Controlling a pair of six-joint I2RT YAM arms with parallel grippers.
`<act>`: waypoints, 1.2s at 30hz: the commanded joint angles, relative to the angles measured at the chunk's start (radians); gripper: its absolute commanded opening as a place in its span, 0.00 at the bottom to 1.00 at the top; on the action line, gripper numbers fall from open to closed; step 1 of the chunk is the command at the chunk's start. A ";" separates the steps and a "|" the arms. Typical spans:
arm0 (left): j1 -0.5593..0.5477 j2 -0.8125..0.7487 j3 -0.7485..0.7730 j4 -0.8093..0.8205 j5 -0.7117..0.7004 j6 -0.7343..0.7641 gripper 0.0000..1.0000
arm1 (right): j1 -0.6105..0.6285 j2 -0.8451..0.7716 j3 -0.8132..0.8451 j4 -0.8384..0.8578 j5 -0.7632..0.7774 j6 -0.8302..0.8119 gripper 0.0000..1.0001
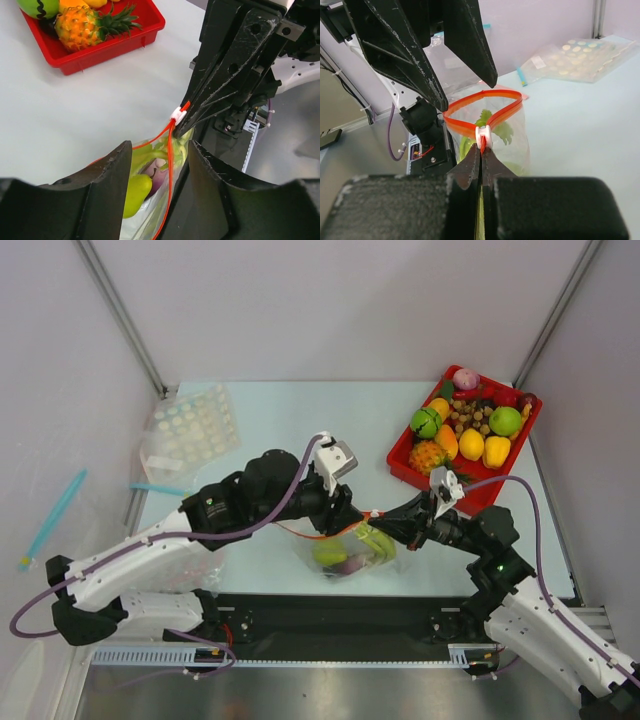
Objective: Place the food in the zip-top bag and seal the zipper
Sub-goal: Zip the zipper food storage bag at the center of the board.
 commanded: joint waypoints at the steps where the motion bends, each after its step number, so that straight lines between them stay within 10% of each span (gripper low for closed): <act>1: 0.004 0.037 0.079 -0.024 0.056 0.081 0.54 | 0.010 -0.001 0.026 0.027 -0.021 -0.017 0.00; 36: 0.003 0.160 0.137 -0.085 0.240 0.354 0.38 | 0.034 0.005 0.029 0.041 -0.078 -0.033 0.00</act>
